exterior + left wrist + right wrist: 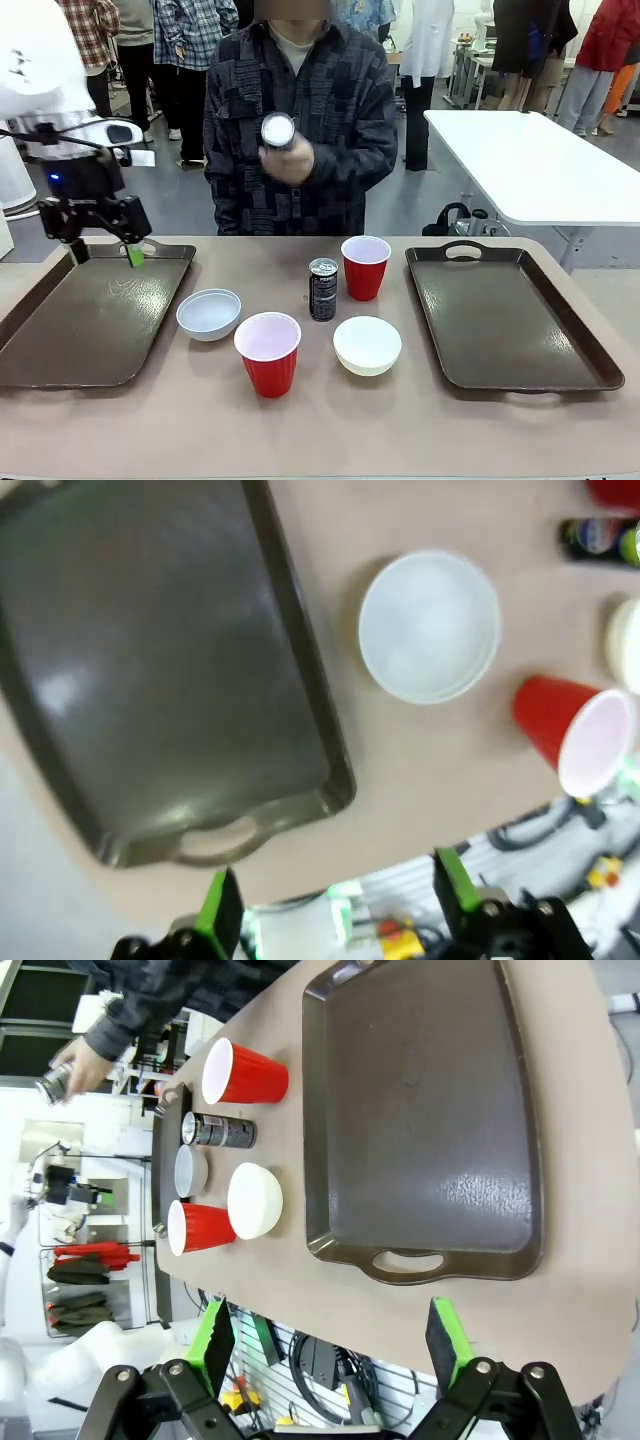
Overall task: Prepare tableware on both trays.
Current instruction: Pick up a Picnic Bowl from the table and place it on a Handle tray.
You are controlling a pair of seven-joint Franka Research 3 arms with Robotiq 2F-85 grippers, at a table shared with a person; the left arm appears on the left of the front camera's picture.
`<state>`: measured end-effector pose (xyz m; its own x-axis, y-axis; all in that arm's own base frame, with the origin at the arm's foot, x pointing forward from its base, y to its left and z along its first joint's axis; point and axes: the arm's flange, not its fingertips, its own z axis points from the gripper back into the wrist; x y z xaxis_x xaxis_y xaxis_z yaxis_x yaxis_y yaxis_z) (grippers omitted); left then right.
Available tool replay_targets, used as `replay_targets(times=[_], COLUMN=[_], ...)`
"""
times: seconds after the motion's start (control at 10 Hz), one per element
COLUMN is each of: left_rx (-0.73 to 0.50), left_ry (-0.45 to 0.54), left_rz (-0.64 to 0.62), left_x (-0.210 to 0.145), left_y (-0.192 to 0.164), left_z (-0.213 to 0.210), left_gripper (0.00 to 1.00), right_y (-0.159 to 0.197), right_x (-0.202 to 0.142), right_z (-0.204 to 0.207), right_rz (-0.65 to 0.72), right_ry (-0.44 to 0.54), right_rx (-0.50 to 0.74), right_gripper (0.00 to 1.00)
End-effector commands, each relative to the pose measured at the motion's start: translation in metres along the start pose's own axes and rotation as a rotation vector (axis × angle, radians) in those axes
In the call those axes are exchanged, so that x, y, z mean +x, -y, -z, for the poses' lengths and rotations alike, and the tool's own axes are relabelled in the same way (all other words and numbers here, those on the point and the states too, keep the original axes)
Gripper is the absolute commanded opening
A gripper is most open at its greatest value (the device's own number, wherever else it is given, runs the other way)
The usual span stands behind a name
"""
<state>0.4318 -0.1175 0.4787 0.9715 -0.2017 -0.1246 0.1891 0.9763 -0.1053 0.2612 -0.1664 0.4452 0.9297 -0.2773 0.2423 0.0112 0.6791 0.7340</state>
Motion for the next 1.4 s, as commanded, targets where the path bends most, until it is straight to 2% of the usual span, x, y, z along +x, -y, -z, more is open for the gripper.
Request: replay_targets(times=[0.0,0.3,0.4,0.5,0.6,0.9,1.3], left_rx=[0.031,0.081,0.056,-0.015,0.029,0.02,0.065], left_ry=[0.049,0.161,0.187,0.192,0.145,0.167,0.181], left_rz=[-0.067,-0.073,-0.074,-0.008,-0.041,-0.036,-0.041], left_x=[0.018,0.033,0.031,-0.002,0.035,0.027,0.064], left_y=[0.017,0.034,0.035,0.041,0.034,0.038,0.053], left_z=[0.024,0.071,0.073,0.057,0.069,0.069,0.108], left_gripper=[1.0,1.0,1.0,1.0,1.0,1.0,1.0], right_y=[0.0,0.0,0.0,0.0,0.0,0.0,0.0], right_x=[0.001,0.001,0.001,0.001,0.001,0.001,0.001], right_z=[0.001,0.001,0.001,0.001,0.001,0.001,0.001], right_rz=[-0.002,-0.002,-0.002,-0.002,-0.002,-0.002,-0.002], right_ry=[0.004,0.004,0.004,0.004,0.004,0.004,0.004], right_rx=[0.02,0.02,0.02,0.02,0.02,0.02,0.02], right_gripper=[1.0,1.0,1.0,1.0,1.0,1.0,1.0])
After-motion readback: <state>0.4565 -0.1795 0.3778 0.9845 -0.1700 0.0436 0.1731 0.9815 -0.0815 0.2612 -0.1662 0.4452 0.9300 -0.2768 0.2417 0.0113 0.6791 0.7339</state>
